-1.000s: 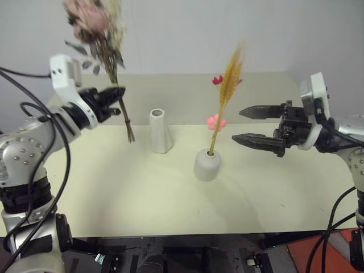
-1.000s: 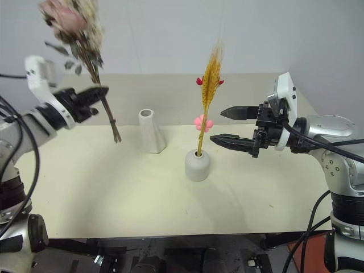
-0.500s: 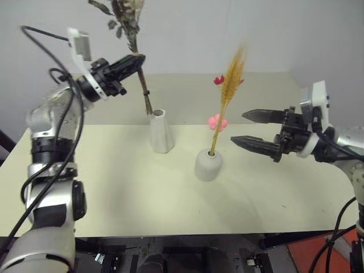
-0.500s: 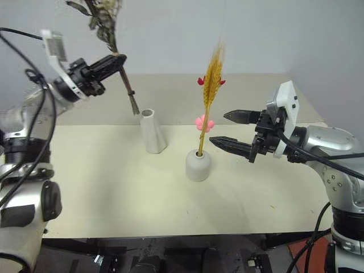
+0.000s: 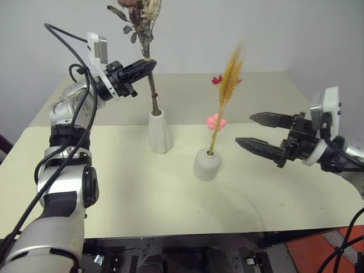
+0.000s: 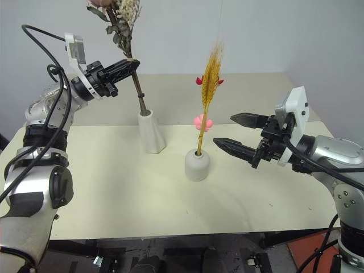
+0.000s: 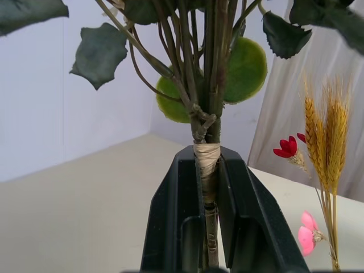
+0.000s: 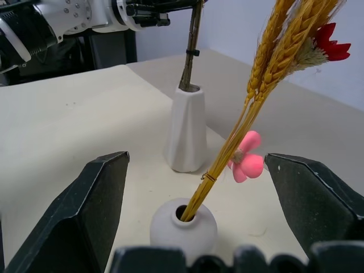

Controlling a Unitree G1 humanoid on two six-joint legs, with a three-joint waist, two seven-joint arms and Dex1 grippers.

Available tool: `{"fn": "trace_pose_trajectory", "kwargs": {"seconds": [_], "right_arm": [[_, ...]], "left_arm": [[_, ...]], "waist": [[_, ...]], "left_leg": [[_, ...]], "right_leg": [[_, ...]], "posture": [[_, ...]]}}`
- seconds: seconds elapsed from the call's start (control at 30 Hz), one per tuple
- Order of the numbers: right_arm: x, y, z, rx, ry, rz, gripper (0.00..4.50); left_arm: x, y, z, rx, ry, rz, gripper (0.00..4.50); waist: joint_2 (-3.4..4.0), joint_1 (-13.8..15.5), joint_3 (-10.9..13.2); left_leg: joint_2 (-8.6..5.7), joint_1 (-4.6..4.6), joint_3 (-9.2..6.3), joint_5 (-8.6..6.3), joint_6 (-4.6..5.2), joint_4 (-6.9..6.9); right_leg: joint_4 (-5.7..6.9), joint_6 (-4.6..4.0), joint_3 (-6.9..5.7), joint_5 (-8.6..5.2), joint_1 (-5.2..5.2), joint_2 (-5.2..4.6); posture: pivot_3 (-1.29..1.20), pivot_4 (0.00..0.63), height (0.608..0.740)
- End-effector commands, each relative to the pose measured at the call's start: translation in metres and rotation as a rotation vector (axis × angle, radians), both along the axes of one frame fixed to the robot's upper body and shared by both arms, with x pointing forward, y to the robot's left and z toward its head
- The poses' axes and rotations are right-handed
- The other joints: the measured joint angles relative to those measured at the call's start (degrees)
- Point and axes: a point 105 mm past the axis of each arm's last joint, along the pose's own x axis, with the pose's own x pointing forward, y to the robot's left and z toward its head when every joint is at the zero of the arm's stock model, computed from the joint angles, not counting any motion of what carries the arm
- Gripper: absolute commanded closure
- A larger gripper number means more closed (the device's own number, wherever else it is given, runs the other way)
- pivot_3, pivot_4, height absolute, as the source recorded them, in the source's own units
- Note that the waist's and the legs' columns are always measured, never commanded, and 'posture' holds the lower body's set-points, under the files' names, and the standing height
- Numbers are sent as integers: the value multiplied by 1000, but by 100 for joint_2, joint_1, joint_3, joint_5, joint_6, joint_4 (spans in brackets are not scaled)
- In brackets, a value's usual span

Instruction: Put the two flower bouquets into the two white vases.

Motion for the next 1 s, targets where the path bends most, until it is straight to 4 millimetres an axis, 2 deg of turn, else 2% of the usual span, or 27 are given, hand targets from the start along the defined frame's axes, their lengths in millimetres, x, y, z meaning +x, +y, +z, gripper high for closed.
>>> {"fn": "trace_pose_trajectory", "kwargs": {"seconds": [0.03, 0.6, 0.83, 1.0], "right_arm": [[-5, -2, 11, -2, -46, -11, 0], [-5, 1, 9, 18, -52, -13, 0], [-6, 1, 9, 26, -57, -17, 0], [-7, 1, 8, 26, -56, -19, 0]], "left_arm": [[-3, 0, 13, 2, -59, 2, 4393], [0, -3, 21, -44, -55, -1, 4393], [2, -5, 17, -33, -51, -4, 4393], [3, -7, 7, 0, -34, -7, 4393]], "waist": [[0, 3, 0], [0, 9, 0], [0, 11, 0], [0, 12, 0]], "left_leg": [[0, -1, 0, 0, 0, 2], [-1, -6, 0, -2, 4, 6], [-1, -7, 0, -2, 4, 9], [-1, -8, 0, -2, 4, 9]], "right_leg": [[2, 1, 0, 1, 0, 0], [11, 4, 0, 2, -1, 1], [14, 4, 0, 3, -1, 1], [14, 5, 0, 3, -1, 1]], "posture": [[0, 150, 740], [0, 150, 740], [0, 150, 740], [0, 150, 740]]}}
